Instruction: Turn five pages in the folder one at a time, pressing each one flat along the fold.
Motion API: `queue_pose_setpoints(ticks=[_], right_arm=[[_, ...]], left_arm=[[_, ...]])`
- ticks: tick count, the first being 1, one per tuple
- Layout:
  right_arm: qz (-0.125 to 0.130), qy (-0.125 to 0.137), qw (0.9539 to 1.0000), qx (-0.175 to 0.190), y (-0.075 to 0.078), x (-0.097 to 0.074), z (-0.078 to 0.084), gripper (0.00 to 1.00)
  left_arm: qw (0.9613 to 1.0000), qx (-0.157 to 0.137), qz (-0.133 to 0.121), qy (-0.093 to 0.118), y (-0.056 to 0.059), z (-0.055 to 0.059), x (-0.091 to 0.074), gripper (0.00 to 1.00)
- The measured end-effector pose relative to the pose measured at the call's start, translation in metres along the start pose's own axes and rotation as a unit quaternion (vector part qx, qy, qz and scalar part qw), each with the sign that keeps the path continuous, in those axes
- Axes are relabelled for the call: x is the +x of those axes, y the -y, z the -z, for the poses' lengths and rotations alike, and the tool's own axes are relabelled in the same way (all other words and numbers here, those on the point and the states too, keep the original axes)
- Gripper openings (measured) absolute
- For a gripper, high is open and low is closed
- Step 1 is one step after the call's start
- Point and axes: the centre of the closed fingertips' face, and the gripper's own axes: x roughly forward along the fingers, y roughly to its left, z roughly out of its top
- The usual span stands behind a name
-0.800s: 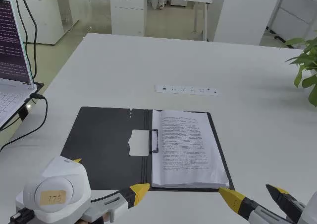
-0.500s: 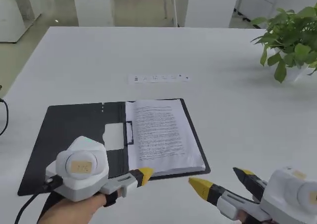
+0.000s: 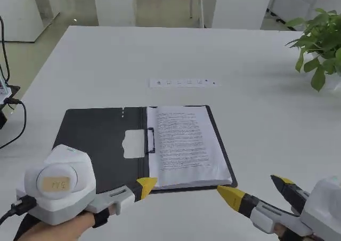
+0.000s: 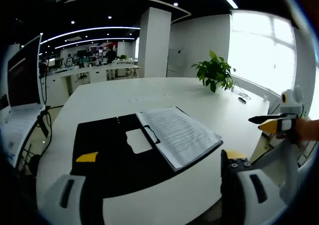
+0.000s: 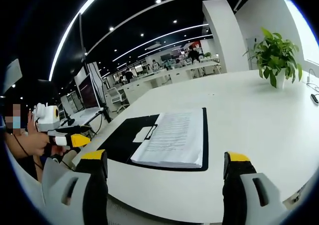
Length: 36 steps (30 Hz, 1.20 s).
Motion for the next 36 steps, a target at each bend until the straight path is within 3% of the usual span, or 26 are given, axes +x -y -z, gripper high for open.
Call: queue_pose_setpoints(ticks=[5, 9, 14, 24, 36], right_arm=[[-0.006, -0.004, 0.9999, -0.012, 0.0, -0.001, 0.001, 1.0], [-0.006, -0.014, 0.9998, -0.015, 0.001, -0.001, 0.01, 1.0], [-0.004, -0.017, 0.9997, -0.018, -0.001, -0.001, 0.013, 1.0], [0.002, -0.003, 0.9999, -0.013, 0.001, -0.002, 0.004, 1.0], [0.004, -0.009, 0.9999, -0.01, 0.002, 0.0, 0.006, 1.0]], left_arm=[[0.9998, -0.003, -0.021, -0.006, -0.014, 0.009, -0.018, 0.99], [0.9994, -0.009, -0.031, -0.011, -0.016, 0.018, -0.027, 0.99], [0.9995, -0.001, -0.03, -0.005, -0.014, 0.013, -0.024, 0.99], [0.9996, -0.001, -0.028, -0.01, -0.014, 0.016, -0.023, 0.99], [0.9996, -0.007, -0.027, -0.008, -0.014, 0.016, -0.023, 0.99]])
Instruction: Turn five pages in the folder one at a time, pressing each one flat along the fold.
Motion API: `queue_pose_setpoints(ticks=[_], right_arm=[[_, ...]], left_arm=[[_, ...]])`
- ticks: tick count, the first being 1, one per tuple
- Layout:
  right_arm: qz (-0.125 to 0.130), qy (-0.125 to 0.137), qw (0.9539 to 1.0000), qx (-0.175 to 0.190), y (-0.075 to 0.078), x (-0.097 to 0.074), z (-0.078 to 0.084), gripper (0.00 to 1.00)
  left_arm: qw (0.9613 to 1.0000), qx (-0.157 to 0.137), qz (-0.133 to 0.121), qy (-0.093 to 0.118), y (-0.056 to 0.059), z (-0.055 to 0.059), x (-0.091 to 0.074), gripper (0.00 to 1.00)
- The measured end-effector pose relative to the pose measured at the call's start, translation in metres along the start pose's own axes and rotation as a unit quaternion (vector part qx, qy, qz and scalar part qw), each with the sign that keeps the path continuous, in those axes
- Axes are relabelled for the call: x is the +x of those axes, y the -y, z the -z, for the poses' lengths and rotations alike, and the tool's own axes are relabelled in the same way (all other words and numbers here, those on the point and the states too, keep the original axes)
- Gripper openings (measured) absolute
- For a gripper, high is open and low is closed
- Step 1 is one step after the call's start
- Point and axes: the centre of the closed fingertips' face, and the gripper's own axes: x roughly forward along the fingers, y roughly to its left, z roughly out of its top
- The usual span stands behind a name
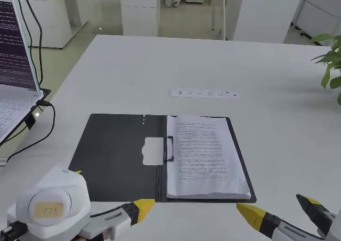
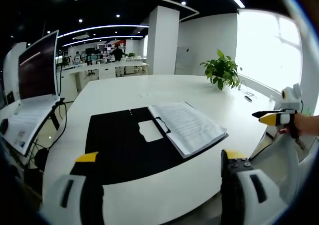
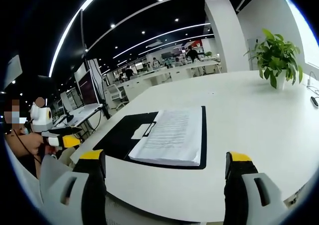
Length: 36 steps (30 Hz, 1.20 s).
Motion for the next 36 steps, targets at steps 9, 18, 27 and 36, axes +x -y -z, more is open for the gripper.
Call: queue_pose_setpoints(ticks=[9, 18, 27, 36], right_arm=[[-0.002, -0.003, 1.0, 0.004, -0.0026, 0.003, 0.0033, 1.0], [-0.001, -0.002, 1.0, 0.007, -0.0039, 0.0034, 0.0031, 1.0], [-0.001, -0.001, 1.0, 0.005, -0.0041, 0.0027, 0.0035, 1.0], [-0.002, -0.003, 1.0, 0.008, -0.0032, 0.0033, 0.0054, 1.0]], left_arm=[[1.0, -0.005, -0.001, 0.004, -0.0007, -0.0006, 0.0007, 0.99], [1.0, -0.005, 0.002, 0.003, 0.0006, -0.0001, 0.0011, 0.99], [1.0, -0.005, 0.003, 0.003, 0.0015, 0.0007, 0.001, 0.99], [1.0, -0.004, 0.002, 0.001, 0.0019, 0.0011, 0.0011, 0.99]])
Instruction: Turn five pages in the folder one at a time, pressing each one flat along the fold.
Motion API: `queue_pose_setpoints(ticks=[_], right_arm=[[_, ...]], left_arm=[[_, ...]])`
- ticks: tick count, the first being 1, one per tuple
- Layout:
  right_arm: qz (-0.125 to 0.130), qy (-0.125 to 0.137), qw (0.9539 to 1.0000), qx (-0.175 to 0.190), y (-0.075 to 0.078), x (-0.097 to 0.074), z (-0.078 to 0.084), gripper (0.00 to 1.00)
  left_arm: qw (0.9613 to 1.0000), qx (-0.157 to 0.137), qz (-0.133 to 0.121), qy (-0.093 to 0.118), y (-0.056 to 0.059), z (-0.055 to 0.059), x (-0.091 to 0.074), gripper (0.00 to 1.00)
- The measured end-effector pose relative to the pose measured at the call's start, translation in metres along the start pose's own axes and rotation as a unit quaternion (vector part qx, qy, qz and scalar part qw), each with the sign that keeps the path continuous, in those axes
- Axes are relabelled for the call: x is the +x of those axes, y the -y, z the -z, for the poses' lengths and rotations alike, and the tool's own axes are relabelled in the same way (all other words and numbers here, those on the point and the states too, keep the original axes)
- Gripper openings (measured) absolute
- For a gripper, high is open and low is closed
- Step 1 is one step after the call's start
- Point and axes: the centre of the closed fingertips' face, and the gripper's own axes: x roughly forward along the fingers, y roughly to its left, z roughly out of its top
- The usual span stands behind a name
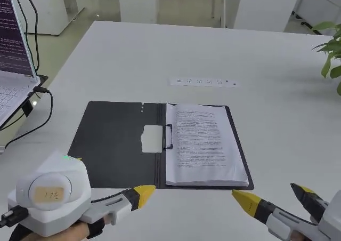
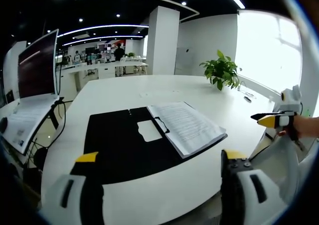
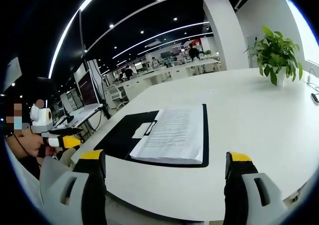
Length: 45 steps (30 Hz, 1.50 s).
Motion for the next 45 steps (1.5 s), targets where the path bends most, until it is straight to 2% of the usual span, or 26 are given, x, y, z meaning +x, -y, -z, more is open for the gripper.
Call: queue_pose_setpoints(ticks=[10, 14, 16, 17, 20, 23, 26, 32, 40, 45], right_arm=[[-0.001, 0.002, 1.0, 0.005, -0.001, 0.001, 0.0, 1.0], [-0.001, 0.002, 1.0, 0.008, -0.002, 0.001, 0.002, 1.0], [-0.001, 0.004, 1.0, 0.008, -0.002, 0.001, 0.001, 1.0], [-0.001, 0.003, 1.0, 0.009, -0.002, 0.001, 0.002, 1.0], [-0.001, 0.007, 0.9999, 0.01, -0.003, 0.0, 0.001, 1.0], [0.001, 0.012, 0.9998, 0.014, -0.003, -0.001, -0.001, 1.0], [0.001, 0.013, 0.9998, 0.015, -0.004, -0.001, 0.0, 1.0], [0.001, 0.011, 0.9998, 0.018, -0.008, -0.002, 0.006, 1.0], [0.007, 0.016, 0.9996, 0.024, -0.007, -0.004, 0.008, 1.0], [0.011, 0.021, 0.9994, 0.026, -0.007, -0.004, 0.005, 0.99]], left_arm=[[0.9999, 0.011, 0.003, -0.006, 0.002, 0.001, 0.005, 0.99], [0.9999, 0.014, 0.005, -0.009, 0.002, 0.001, 0.011, 0.99], [0.9998, 0.014, 0.007, -0.01, 0.002, 0.0, 0.015, 0.96], [0.9997, 0.016, 0.01, -0.015, 0.003, 0.001, 0.017, 0.94], [0.9996, 0.021, 0.016, -0.011, 0.006, 0.0, 0.024, 0.97], [0.9992, 0.026, 0.024, -0.019, 0.011, 0.001, 0.033, 0.95], [0.9986, 0.034, 0.034, -0.022, 0.019, 0.0, 0.042, 0.93], [0.9959, 0.054, 0.066, -0.028, 0.043, -0.004, 0.07, 0.91], [0.991, 0.079, 0.1, -0.042, 0.071, 0.001, 0.104, 0.88], [0.9886, 0.089, 0.112, -0.048, 0.084, 0.002, 0.115, 0.87]])
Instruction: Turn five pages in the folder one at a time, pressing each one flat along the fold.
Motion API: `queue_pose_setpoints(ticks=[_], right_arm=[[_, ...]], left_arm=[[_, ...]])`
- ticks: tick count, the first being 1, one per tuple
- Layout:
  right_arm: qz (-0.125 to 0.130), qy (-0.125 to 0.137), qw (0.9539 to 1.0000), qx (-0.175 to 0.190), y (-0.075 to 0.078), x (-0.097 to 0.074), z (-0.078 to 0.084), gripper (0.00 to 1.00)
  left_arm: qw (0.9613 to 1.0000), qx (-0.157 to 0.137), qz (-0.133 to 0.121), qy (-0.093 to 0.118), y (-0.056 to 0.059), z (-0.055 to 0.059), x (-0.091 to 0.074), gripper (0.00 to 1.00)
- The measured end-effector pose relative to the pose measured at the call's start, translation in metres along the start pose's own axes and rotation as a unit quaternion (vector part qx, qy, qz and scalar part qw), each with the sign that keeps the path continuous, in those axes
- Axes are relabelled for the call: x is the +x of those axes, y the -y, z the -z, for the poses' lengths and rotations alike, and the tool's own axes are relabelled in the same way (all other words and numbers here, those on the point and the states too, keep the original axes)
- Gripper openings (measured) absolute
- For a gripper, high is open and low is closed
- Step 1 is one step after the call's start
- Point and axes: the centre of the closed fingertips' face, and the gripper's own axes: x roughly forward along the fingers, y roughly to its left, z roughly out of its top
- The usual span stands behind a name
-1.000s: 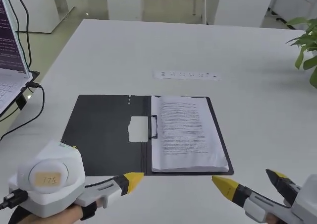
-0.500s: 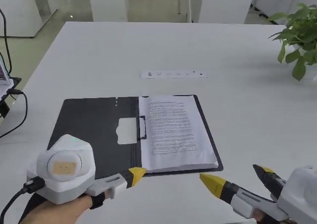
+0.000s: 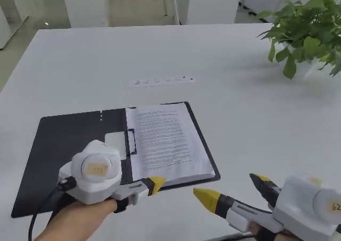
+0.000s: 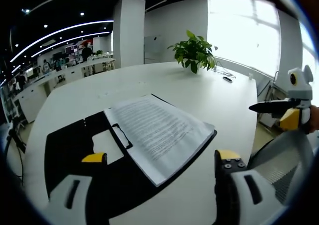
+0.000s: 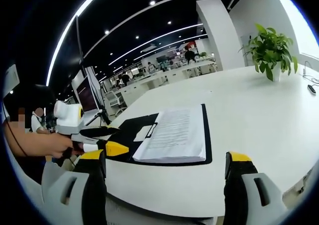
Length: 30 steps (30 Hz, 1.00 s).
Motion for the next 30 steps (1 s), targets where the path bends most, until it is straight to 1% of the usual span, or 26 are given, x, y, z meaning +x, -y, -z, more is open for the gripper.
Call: queue_pose_setpoints(ticks=[6, 9, 14, 19, 23, 24, 27, 30], right_arm=[[0.002, 0.005, 1.0, 0.002, 0.0, 0.0, -0.002, 0.99], [0.002, 0.006, 1.0, 0.002, -0.001, 0.0, -0.003, 0.99], [0.002, 0.003, 1.0, -0.001, -0.003, 0.0, -0.001, 0.98], [0.004, 0.002, 1.0, -0.002, -0.002, 0.0, 0.0, 0.98], [0.007, -0.001, 1.0, -0.002, -0.001, 0.001, 0.001, 0.98], [0.007, -0.001, 1.0, -0.002, -0.001, 0.001, 0.001, 0.98], [0.009, -0.004, 0.9999, -0.003, 0.0, 0.001, 0.003, 0.97], [0.01, -0.005, 0.9999, -0.002, 0.0, 0.001, 0.003, 0.97]], left_arm=[[0.9999, 0.011, 0.009, -0.01, 0.005, 0.001, 0.017, 0.86], [0.9998, 0.015, 0.012, -0.008, 0.008, -0.001, 0.026, 0.84], [0.9995, 0.02, 0.02, -0.011, 0.017, -0.003, 0.046, 0.82], [0.9994, 0.023, 0.025, -0.009, 0.026, -0.006, 0.071, 0.78], [0.9994, 0.022, 0.025, -0.009, 0.031, -0.007, 0.083, 0.75], [0.9993, 0.023, 0.027, -0.01, 0.033, -0.007, 0.088, 0.74], [0.9992, 0.026, 0.024, -0.018, 0.035, -0.002, 0.097, 0.72], [0.9993, 0.026, 0.015, -0.021, 0.034, 0.002, 0.104, 0.69]])
